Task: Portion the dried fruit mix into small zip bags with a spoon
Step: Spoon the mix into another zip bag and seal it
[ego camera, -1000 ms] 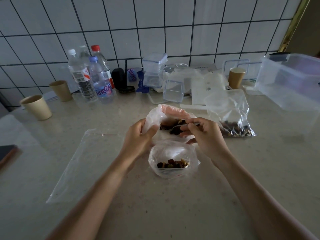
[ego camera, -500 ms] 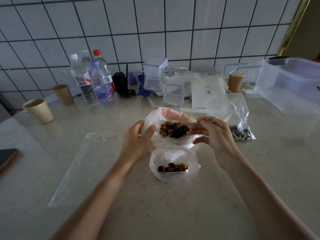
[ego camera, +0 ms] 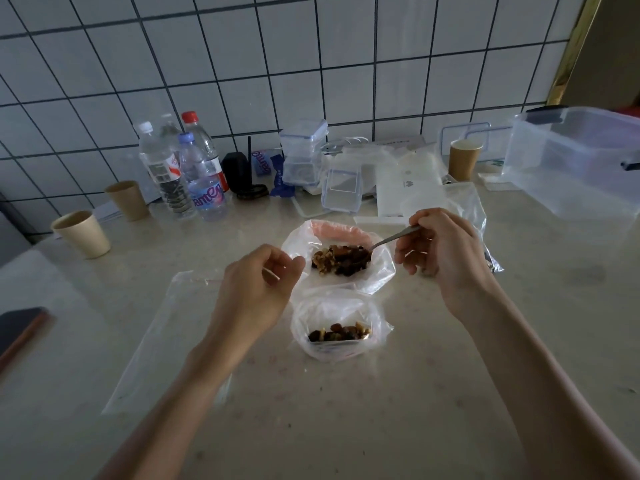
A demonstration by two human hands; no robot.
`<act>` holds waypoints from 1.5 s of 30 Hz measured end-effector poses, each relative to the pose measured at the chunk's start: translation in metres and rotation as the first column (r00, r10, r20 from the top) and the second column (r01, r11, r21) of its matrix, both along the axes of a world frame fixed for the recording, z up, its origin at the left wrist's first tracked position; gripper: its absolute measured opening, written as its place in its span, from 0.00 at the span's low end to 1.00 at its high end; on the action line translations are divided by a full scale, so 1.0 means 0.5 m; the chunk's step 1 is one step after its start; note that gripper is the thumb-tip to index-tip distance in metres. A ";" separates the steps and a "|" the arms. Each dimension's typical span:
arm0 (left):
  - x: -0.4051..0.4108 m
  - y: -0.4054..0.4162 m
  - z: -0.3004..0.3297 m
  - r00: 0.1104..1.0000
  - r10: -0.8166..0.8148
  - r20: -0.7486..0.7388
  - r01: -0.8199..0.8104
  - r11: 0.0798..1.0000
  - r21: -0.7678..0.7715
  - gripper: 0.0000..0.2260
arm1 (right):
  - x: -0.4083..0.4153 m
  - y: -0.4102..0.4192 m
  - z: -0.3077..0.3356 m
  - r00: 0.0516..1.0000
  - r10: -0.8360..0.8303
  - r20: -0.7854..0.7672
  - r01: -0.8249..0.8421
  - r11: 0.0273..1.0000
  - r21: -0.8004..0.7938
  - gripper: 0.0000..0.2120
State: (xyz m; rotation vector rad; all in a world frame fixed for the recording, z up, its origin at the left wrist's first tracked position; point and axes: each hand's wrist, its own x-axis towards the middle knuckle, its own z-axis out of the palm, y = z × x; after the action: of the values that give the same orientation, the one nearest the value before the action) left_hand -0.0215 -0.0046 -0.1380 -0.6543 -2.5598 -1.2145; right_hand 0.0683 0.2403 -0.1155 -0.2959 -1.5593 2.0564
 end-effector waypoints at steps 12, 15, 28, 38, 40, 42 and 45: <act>0.080 -0.004 -0.001 0.898 -0.231 0.374 0.206 0.973 0.106 0.08 | 0.032 -0.030 0.023 0.992 0.070 0.104 -0.125 0.665 0.736 0.10; 0.073 -0.004 -0.005 0.853 -0.237 0.464 0.172 0.969 0.179 0.08 | 0.049 -0.053 0.033 0.993 0.101 -0.062 0.003 0.499 0.866 0.08; 0.036 -0.019 -0.038 0.972 -0.068 0.226 0.078 0.996 -0.036 0.07 | 0.026 -0.043 0.014 0.992 0.078 -0.095 0.007 0.738 0.674 0.09; -0.006 -0.028 -0.014 0.992 0.058 0.117 -0.064 0.997 0.050 0.16 | 0.000 -0.007 -0.009 0.989 0.072 0.126 -0.082 0.993 0.081 0.11; -0.033 -0.023 -0.018 0.988 0.136 0.077 -0.140 0.989 0.038 0.15 | -0.004 -0.002 -0.015 0.982 0.064 0.175 -0.084 0.990 0.110 0.11; -0.056 -0.009 -0.023 0.984 0.164 0.076 -0.166 0.986 0.019 0.19 | -0.007 -0.002 -0.021 0.975 0.049 0.217 -0.083 0.986 0.147 0.11; -0.081 0.025 -0.024 0.975 0.131 0.177 -0.131 0.991 -0.010 0.28 | -0.010 -0.007 -0.027 0.961 0.072 0.267 -0.123 0.976 0.177 0.11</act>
State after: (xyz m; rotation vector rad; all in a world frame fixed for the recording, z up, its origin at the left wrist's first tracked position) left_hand -0.0619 0.0079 -0.1498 -0.3840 -2.6962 -1.2830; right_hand 0.0631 0.2368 -0.1287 -0.4366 -1.9514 1.9824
